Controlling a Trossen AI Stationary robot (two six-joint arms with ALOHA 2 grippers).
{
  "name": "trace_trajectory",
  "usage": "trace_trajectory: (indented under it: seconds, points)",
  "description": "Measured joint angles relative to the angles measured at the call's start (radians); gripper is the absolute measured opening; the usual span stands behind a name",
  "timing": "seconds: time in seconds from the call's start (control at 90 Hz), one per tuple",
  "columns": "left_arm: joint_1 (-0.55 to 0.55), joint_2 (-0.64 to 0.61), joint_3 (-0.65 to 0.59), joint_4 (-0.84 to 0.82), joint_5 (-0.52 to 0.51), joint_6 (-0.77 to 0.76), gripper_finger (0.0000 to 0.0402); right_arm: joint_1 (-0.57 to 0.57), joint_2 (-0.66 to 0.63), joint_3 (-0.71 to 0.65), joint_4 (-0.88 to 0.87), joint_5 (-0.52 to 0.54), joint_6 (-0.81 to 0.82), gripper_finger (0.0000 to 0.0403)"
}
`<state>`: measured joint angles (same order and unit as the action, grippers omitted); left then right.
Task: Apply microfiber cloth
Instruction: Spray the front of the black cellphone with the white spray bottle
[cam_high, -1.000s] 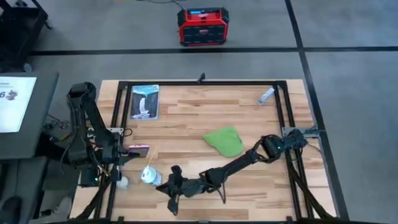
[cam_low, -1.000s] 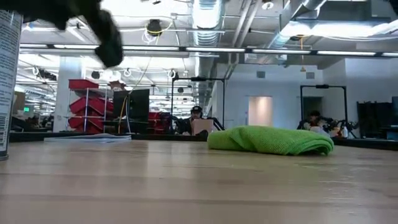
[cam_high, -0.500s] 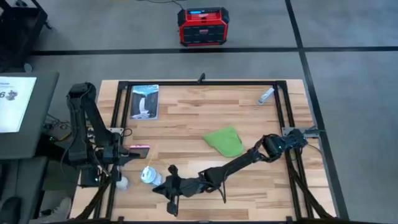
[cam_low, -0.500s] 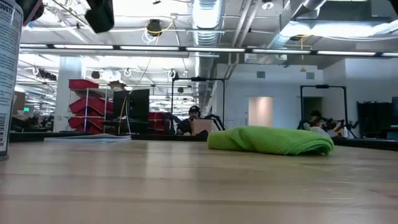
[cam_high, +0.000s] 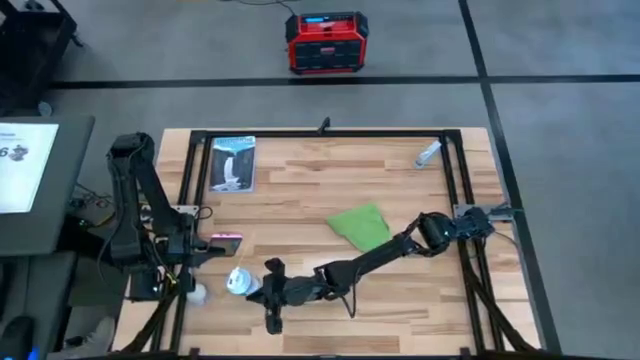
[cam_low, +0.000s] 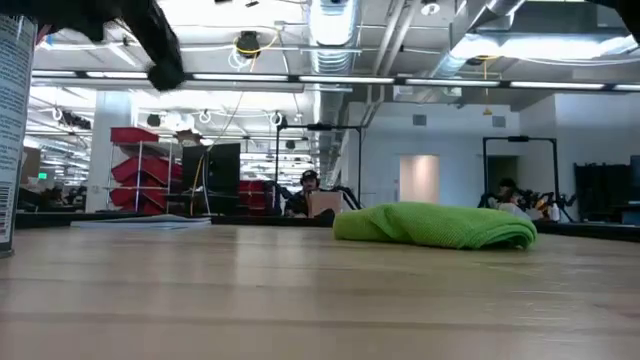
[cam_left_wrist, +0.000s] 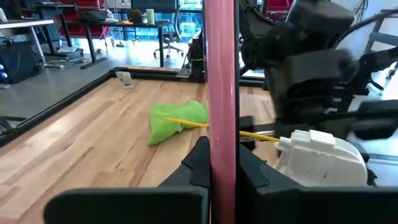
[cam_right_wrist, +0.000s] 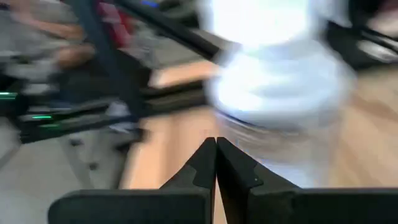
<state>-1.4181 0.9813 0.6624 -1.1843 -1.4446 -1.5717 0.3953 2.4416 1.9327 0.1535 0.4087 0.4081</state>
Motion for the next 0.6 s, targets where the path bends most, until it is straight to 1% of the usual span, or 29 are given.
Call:
trace_trajectory:
  seconds: [0.044,0.189,0.256,0.3,0.4,0.456,0.522,0.6]
  points:
    - [0.0,0.0,0.0,-0.009,0.003,-0.005,0.0001,0.005,0.0,0.0,-0.064,0.075,0.024,0.0]
    - [0.0,0.0,0.0,-0.033,0.01,-0.014,0.0001,0.031,0.0,0.0,-0.235,0.252,0.148,0.0]
    - [0.001,0.0,0.0,-0.062,0.024,-0.034,0.0001,0.047,0.0,0.0,-0.27,0.295,0.186,0.0]
    - [0.001,0.0,0.0,-0.087,0.034,-0.057,0.0001,0.058,0.001,-0.001,-0.243,0.274,0.171,0.0]
    - [0.001,0.0,0.0,-0.157,0.052,-0.121,0.0001,0.081,0.002,-0.001,-0.077,0.11,0.089,0.0]
    - [0.001,0.0,0.0,-0.201,0.055,-0.165,0.0001,0.087,0.001,-0.001,0.019,0.045,0.054,0.0]
    - [0.001,0.0,0.0,-0.244,0.054,-0.215,0.0001,0.086,0.001,-0.001,0.093,0.034,0.023,0.0]
    - [0.001,0.0,0.0,-0.265,0.066,-0.248,0.0001,0.069,0.001,0.0,0.127,0.034,0.006,0.0]
